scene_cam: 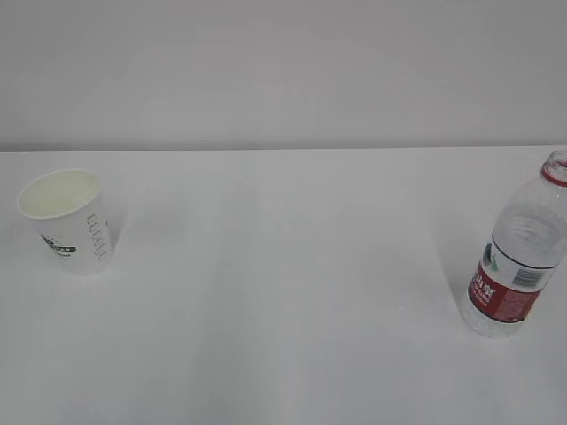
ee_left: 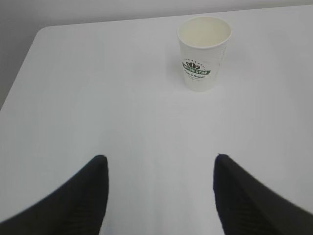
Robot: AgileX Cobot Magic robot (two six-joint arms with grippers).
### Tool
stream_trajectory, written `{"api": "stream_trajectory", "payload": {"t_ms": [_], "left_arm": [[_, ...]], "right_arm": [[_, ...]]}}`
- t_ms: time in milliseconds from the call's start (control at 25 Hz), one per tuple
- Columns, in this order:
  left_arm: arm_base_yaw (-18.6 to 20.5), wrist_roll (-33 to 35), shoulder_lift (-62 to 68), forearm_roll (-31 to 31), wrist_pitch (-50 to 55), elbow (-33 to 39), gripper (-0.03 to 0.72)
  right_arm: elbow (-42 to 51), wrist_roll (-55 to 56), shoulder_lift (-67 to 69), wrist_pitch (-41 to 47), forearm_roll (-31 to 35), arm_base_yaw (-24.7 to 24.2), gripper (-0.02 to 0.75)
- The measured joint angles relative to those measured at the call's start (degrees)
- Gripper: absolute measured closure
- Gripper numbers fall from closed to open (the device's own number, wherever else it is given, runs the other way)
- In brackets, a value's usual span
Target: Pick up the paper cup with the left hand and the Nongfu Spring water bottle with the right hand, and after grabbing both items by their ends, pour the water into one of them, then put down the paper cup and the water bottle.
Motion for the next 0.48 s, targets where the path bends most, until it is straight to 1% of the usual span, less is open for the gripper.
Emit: {"api": "stream_trajectory", "payload": {"t_ms": [200,360,480], "left_arm": [[0.00,0.00,0.00,0.00,-0.12,0.00,0.228],[0.00,0.00,0.00,0.00,-0.85,-0.15,0.232],[0.00,0.00,0.00,0.00,-3.99,-1.61,0.234]], "right_arm": [[0.00,0.00,0.00,0.00,0.00,0.00,0.150],[-1.07,0.00,0.00,-0.86,0.00,0.00,0.150],[-2.87,0.00,0.00,-1.28,0.00,0.00,0.149]]}}
